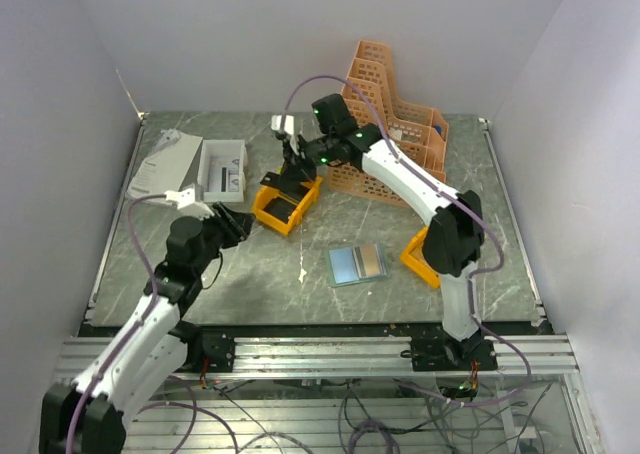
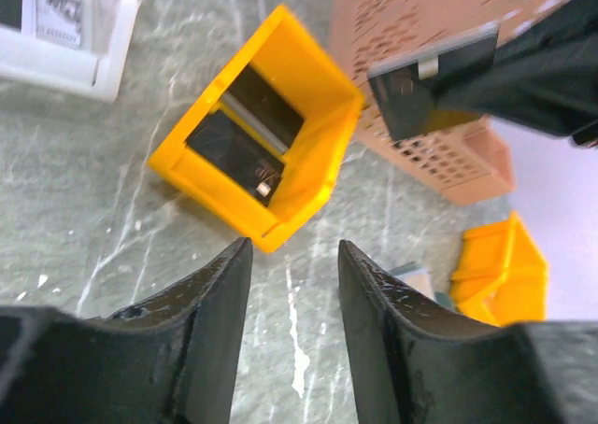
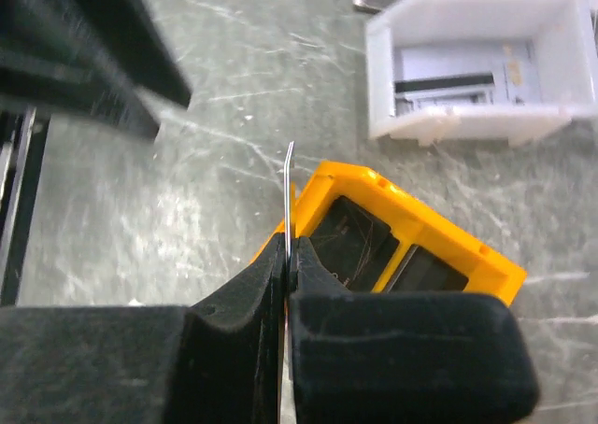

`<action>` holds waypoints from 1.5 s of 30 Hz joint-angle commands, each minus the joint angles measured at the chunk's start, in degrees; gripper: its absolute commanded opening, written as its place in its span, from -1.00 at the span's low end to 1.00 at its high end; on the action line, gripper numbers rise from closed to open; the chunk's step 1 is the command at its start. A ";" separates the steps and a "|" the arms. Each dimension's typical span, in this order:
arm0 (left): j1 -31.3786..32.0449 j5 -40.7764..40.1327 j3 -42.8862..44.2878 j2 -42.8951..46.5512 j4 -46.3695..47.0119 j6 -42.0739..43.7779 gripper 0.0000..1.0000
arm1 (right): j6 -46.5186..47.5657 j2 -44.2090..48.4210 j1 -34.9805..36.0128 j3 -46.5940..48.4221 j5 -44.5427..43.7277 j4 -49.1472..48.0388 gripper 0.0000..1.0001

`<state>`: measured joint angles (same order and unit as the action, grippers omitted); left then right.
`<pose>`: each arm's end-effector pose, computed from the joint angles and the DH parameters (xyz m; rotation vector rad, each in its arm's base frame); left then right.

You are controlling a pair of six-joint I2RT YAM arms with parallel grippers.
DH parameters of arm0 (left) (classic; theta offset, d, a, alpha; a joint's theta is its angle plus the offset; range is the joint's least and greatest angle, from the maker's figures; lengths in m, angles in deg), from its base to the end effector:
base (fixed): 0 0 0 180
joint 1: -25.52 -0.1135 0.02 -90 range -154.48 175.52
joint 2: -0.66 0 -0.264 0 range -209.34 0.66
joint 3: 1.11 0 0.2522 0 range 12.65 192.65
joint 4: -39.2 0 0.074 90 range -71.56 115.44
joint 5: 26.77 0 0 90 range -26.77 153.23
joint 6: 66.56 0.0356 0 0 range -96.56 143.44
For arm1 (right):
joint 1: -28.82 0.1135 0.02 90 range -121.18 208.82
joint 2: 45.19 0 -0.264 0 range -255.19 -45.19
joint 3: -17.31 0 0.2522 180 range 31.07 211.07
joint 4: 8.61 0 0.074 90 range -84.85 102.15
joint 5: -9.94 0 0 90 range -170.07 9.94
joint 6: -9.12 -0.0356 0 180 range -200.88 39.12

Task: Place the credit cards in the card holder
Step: Pick up the credit card from the storage box.

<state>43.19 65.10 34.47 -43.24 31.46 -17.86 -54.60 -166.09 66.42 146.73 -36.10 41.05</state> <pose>0.1756 -0.0571 0.2297 -0.3696 1.8819 -0.7377 0.3652 0.3125 0.3118 -1.4986 1.6453 0.9773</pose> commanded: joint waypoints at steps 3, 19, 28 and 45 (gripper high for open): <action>-0.36 1.63 -7.59 15.47 8.93 -1.14 0.20 | 39.89 12.57 -3.40 -11.91 20.45 13.05 -1.00; 4.95 26.28 -12.23 1.86 47.61 -3.49 0.67 | 80.67 33.05 -4.16 -31.58 22.21 36.79 -1.00; 10.97 9.19 -9.19 -4.83 34.15 -3.72 0.58 | 11.44 36.13 -6.14 -39.28 9.11 -8.82 -1.00; 6.38 -4.38 -4.74 -0.55 4.68 -5.79 -0.12 | -14.56 0.67 -0.70 -5.44 -9.05 -5.59 -1.00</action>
<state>50.27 65.08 29.45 -46.04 40.49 -25.40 -63.23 -159.93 65.64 136.90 -45.48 32.02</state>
